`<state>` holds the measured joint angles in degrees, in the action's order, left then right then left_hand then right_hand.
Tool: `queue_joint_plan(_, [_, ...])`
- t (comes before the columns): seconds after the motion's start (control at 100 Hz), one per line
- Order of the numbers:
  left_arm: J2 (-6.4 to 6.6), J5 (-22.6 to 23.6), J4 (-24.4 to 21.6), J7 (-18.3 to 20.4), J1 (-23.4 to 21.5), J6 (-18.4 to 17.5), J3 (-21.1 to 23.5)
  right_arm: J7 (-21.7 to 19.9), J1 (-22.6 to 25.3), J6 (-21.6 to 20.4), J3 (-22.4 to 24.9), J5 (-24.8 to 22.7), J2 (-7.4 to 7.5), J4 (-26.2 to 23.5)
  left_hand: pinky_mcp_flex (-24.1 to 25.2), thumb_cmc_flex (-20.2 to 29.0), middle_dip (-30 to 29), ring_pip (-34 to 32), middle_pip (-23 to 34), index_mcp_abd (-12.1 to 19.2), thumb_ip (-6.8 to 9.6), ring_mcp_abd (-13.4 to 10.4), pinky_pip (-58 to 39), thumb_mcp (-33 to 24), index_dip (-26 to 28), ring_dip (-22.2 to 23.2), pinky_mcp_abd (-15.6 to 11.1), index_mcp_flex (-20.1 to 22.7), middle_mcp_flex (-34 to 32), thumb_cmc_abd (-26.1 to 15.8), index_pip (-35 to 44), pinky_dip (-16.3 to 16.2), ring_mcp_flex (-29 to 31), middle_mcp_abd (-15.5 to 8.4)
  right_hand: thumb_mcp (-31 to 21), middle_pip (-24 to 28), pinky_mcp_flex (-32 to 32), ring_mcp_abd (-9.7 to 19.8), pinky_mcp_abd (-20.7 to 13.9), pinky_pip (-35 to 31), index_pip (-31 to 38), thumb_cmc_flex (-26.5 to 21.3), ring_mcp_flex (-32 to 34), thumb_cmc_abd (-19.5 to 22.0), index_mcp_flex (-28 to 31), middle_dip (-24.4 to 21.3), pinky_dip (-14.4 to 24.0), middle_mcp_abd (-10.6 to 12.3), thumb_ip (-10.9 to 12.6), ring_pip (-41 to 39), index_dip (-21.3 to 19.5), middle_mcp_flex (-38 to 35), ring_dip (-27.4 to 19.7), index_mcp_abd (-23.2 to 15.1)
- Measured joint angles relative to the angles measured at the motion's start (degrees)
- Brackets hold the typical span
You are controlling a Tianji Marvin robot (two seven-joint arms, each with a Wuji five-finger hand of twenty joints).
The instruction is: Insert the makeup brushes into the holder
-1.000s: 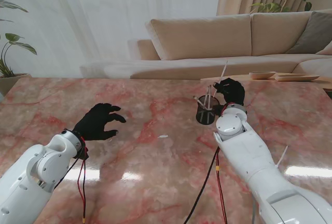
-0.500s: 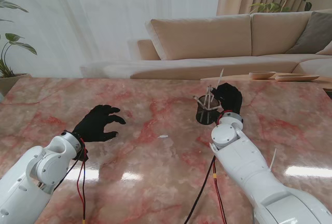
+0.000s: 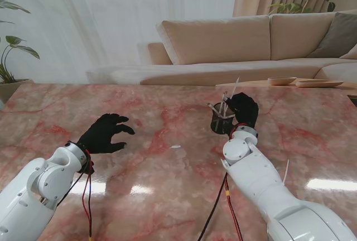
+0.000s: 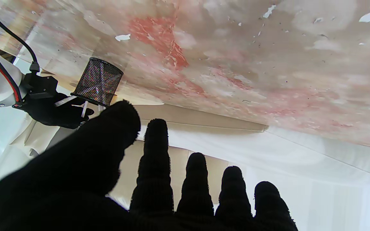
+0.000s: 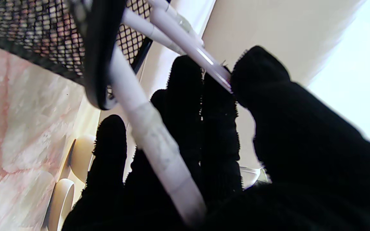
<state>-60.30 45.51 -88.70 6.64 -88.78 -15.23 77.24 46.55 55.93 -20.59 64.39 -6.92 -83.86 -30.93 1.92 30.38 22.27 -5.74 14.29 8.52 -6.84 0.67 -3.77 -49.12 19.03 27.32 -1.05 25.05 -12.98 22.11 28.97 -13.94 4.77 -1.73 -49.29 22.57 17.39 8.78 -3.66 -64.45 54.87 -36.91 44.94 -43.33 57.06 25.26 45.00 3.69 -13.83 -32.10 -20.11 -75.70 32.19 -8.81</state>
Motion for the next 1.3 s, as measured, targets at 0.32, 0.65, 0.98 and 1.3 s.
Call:
queue_joint_plan(0.32, [0.01, -0.15, 0.06, 0.0, 0.0, -0.35, 0.05, 1.54, -0.01, -1.46, -0.92, -1.95, -0.19, 1.85, -0.01, 0.0, 0.0, 0.0, 0.0, -0.01, 0.0, 0.0, 0.06, 0.0, -0.02, -0.04, 0.0, 0.0, 0.0, 0.0, 0.0, 0.07, 0.0, 0.0, 0.0, -3.52, -1.62, 0.67, -0.11, 0.91, -0.07, 0.01, -5.67, 0.08, -0.91, -0.65, 0.63, 0.76, -0.01, 0.16, 0.01, 4.72, -1.11, -1.06])
queue_joint_plan(0.65, [0.03, -0.15, 0.07, 0.13, 0.0, -0.61, 0.26, 1.79, 0.13, -2.68, -0.69, -1.93, -0.35, 2.13, -0.01, 0.0, 0.0, 0.0, 0.0, -0.03, 0.0, 0.0, 0.56, 0.0, -0.02, -0.04, 0.01, 0.0, 0.0, 0.0, 0.0, 0.08, 0.0, 0.0, -0.24, -2.79, -3.44, 1.2, -0.16, 2.8, -0.73, -0.07, -10.2, 0.08, -1.52, -2.11, 1.38, 1.02, -0.01, 0.79, 6.45, 13.24, -1.99, -2.52])
queue_joint_plan(0.98, [0.05, -0.09, 0.07, 0.29, 0.0, -0.84, 0.44, 2.05, 0.77, -1.54, -0.95, -2.28, -0.14, 1.17, -0.01, 0.0, 0.0, 0.0, 0.0, -0.1, 0.0, 0.0, 0.6, 0.0, -0.02, -0.04, 0.02, -0.01, 0.0, 0.0, 0.0, 0.1, 0.0, 0.0, 0.54, -1.91, -4.41, 1.2, -0.16, 3.01, -1.57, -2.1, -12.42, 1.22, -5.68, -3.52, 1.43, 1.15, 0.11, 0.59, 11.26, 17.35, -2.47, -2.54])
queue_joint_plan(1.3, [0.07, -0.09, 0.07, 0.29, -0.03, -1.05, 0.52, 1.63, 1.59, -1.13, -0.85, -2.06, 0.24, -0.47, -0.01, 0.0, 0.0, 0.0, 0.0, -0.3, 0.0, 0.0, 0.6, 0.0, -0.02, -0.04, 0.03, -0.01, 0.0, 0.0, 0.0, 0.1, 0.0, 0.0, 3.14, -0.61, -5.4, 1.13, -0.16, 4.72, -9.45, -2.22, -14.36, 1.79, -8.54, -6.22, 2.1, 1.18, 0.12, 1.24, 10.06, 22.51, -2.47, 0.32])
